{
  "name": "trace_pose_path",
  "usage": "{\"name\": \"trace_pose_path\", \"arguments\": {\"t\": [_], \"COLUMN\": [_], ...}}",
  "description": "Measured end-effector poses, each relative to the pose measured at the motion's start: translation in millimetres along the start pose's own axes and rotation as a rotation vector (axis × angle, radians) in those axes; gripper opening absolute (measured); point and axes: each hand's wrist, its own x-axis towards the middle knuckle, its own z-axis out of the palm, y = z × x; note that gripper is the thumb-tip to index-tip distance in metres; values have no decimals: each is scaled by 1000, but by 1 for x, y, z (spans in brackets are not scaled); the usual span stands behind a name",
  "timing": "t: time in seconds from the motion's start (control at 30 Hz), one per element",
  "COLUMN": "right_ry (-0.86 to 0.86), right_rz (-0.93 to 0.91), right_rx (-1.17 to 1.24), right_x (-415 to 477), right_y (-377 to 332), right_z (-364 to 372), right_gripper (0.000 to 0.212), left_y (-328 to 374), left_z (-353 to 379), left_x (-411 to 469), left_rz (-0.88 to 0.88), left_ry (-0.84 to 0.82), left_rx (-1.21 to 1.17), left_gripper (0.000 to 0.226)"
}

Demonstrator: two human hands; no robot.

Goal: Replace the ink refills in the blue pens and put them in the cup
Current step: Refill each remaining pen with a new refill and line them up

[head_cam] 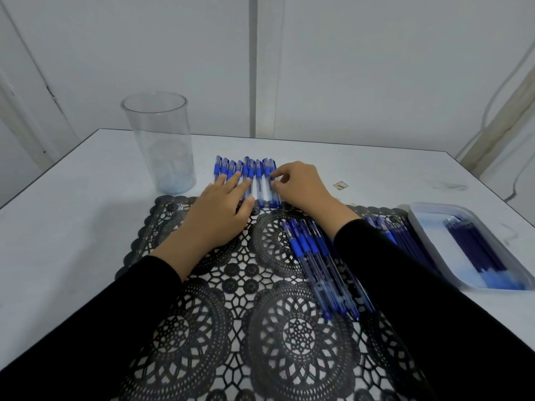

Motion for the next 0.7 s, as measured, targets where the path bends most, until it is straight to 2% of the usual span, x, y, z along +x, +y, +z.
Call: {"name": "trace_pose_path", "arguments": {"t": [0.2, 0.43, 0.53, 0.6, 0.7], "right_ry": [18, 53, 72, 77, 125], "right_rz": [36, 47, 105, 146, 160], "right_rx": [16, -90, -44, 46, 274], "right_x": [-1, 3, 1, -5, -23], "right_y": [8, 4, 6, 7, 6], "right_z": [0, 2, 0, -4, -14], "right_gripper": [26, 24, 22, 24, 26], "left_y": [1, 1, 0, 0, 5], "left_z": [-1, -1, -1, -2, -8], "left_x": [-2, -2, -2, -3, -9], "left_rz": [3, 1, -3, 15, 104], "left_ry": [-6, -31, -29, 40, 230], "left_rx": [2, -6, -24, -65, -187], "left_gripper": [54, 55, 54, 52, 52]}}
